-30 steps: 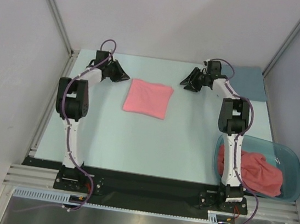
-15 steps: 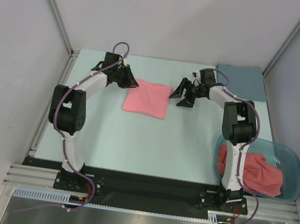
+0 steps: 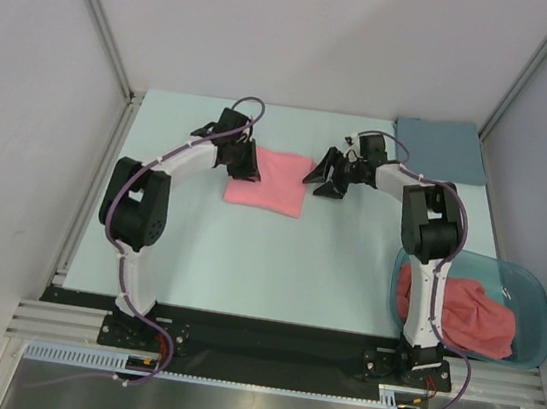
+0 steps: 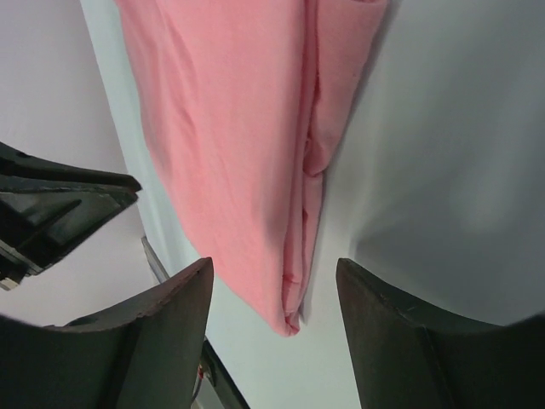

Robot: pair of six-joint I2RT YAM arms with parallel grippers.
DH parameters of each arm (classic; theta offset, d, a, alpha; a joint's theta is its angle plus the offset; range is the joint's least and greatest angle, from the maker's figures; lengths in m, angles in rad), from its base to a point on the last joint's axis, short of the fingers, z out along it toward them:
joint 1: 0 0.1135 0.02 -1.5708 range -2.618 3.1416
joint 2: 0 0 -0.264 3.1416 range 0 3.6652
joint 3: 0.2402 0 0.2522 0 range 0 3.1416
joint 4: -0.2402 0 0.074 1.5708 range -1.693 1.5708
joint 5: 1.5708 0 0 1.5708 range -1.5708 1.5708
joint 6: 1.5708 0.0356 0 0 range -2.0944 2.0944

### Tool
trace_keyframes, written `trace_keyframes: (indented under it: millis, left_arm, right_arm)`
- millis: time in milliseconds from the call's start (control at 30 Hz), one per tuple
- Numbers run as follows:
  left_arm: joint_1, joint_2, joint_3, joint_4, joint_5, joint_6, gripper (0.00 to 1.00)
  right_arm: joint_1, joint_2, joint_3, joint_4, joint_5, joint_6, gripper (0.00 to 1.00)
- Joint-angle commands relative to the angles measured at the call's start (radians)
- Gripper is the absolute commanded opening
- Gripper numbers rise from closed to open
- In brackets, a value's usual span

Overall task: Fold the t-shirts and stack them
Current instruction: Fold the tshirt, then neatly place the folded tshirt to the corner

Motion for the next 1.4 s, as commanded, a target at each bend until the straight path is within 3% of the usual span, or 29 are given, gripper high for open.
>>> trace_keyframes:
  millis: [0,300,533,700,867,1067,1167,1300,1367]
  left_arm:
    - [0.014,-0.02,0.074,-0.046,-0.054,0.046,0.25]
    - [0.026,0.058,0.085,-0.075,-0.09,0.033,0.25]
    - [0.026,0.072,0.059,-0.051,-0.101,0.019,0.25]
    - [0.026,0.071,0.053,-0.048,-0.089,0.008,0.26]
    - [0.026,0.048,0.033,-0.042,-0.092,0.006,0.26]
    - [0.028,0.008,0.047,-0.051,-0.083,0.006,0.26]
    - [0.033,-0.046,0.068,-0.085,-0.078,0.0,0.26]
    - [0.033,-0.171,0.061,-0.124,-0.095,-0.003,0.29]
    - [0.033,-0.265,0.018,-0.128,-0.093,-0.015,0.29]
  right_arm:
    - [0.0,0.023,-0.021,0.051,-0.027,0.016,0.65]
    - [0.044,0.066,-0.01,0.022,0.042,0.088,0.61]
    - [0.1,0.162,-0.013,0.12,0.147,0.196,0.59]
    - [0.109,0.215,-0.02,0.264,0.18,0.26,0.52]
    - [0.107,0.201,0.03,0.231,0.19,0.246,0.39]
    - [0.104,0.193,0.137,0.077,0.208,0.137,0.0]
    - [0.1,0.158,0.192,-0.047,0.282,0.03,0.0]
    - [0.103,0.143,0.42,-0.382,0.499,-0.16,0.0]
    - [0.1,0.144,0.501,-0.47,0.553,-0.259,0.0]
